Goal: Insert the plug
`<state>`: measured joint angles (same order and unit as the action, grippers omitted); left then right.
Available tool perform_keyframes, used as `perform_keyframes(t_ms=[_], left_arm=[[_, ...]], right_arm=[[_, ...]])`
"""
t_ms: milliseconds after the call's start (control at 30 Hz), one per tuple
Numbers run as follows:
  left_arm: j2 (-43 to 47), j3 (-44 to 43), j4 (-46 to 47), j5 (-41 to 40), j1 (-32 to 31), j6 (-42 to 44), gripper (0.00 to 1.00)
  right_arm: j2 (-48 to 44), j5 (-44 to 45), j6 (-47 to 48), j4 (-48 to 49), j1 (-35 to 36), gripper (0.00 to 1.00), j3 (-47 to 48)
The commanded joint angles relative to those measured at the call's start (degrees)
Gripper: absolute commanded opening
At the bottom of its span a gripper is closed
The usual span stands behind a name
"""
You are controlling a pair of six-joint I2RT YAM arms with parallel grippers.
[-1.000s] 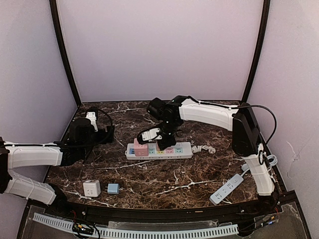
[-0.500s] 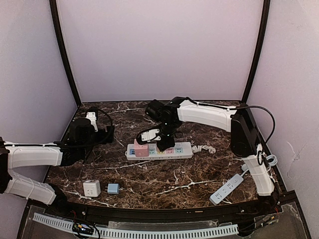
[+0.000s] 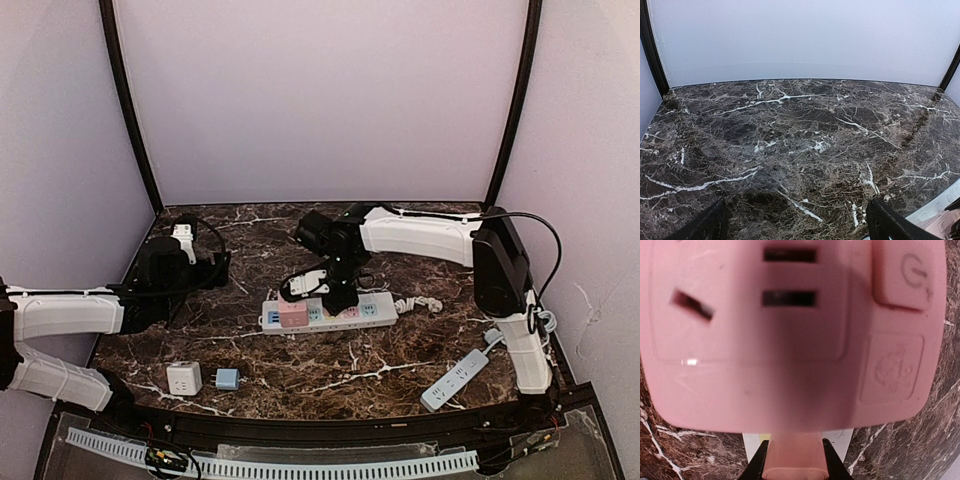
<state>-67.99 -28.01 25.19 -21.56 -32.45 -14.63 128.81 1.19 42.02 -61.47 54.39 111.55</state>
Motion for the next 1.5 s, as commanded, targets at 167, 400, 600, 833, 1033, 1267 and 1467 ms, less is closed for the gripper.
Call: perform_keyframes(t_ms=[167, 400, 600, 833, 1033, 1267, 1467], left_arm=[[2.65, 1.39, -0.27, 2.08, 0.28, -0.71, 0.95], [2.44, 1.33, -0.27, 2.15, 0.28, -0.62, 0.95], [2.33, 1.34, -0.19, 2.41, 0.28, -0.57, 0.95], [2.0, 1.14, 0.01, 2.57, 0.28, -0.53, 0.95], [2.02, 1.2, -0.03, 2.74, 0.28, -0.48, 0.95], [2.15, 1.21, -0.09, 2.73, 0.28, -0.44, 0.95], [2.32, 1.22, -0.17, 2.79, 0.28, -0.31, 0.95]], right_arm=[[2.24, -4.25, -0.11, -5.19, 0.61, 0.0, -0.89], [4.43, -4.68, 0.26, -5.4, 0.21, 0.0, 0.75], [5.8, -5.27, 0.78, -4.84, -0.46, 0.0, 1.04], [9.02, -6.61, 1.4, -4.51, -1.66, 0.0, 2.32], [10.68, -6.62, 1.18, -4.62, -2.34, 0.0, 2.57], [10.91, -5.43, -0.6, -4.62, -2.32, 0.07, 4.24], [7.89, -4.85, -2.04, -3.44, -2.15, 0.32, 4.73]])
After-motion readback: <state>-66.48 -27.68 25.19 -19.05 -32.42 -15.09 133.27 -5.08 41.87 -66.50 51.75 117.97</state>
